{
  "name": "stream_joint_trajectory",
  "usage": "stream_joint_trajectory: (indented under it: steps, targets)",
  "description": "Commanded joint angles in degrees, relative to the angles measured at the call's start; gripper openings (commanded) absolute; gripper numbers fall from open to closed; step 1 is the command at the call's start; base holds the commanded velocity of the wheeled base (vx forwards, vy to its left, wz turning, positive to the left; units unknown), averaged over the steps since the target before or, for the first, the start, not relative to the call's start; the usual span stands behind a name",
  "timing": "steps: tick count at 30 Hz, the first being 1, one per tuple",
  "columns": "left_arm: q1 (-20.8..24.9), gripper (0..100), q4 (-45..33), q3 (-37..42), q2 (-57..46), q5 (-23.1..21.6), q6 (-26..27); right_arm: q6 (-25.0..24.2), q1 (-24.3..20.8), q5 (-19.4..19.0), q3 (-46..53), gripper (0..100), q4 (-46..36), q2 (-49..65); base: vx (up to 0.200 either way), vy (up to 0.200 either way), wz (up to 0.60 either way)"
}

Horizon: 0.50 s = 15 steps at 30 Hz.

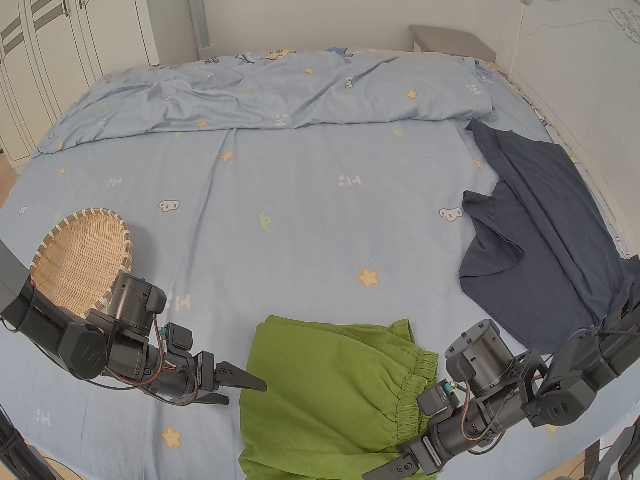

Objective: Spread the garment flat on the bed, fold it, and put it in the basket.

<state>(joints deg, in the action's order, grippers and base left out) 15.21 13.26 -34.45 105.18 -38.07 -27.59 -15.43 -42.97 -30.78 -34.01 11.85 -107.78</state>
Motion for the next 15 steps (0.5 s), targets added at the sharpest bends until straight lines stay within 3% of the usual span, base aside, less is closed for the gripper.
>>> stream_joint_trajectory:
  steps: [1,8,15]
  targets:
    - [1.5,100,1.1,0.1,2.2,-0.4,0.5,1.2,3.4,0.0,6.7,100,7.4,-0.5,0.0,0.0,0.0]
    - [8.3,100,5.9,2.3,4.1,0.1,-0.2,1.2,4.5,-0.1,10.2,100,13.8,-2.3,0.0,0.0,0.0]
    - [11.3,100,10.5,4.0,4.2,0.2,-4.1,0.4,5.6,-1.0,10.6,100,15.8,-1.9,0.0,0.0,0.0]
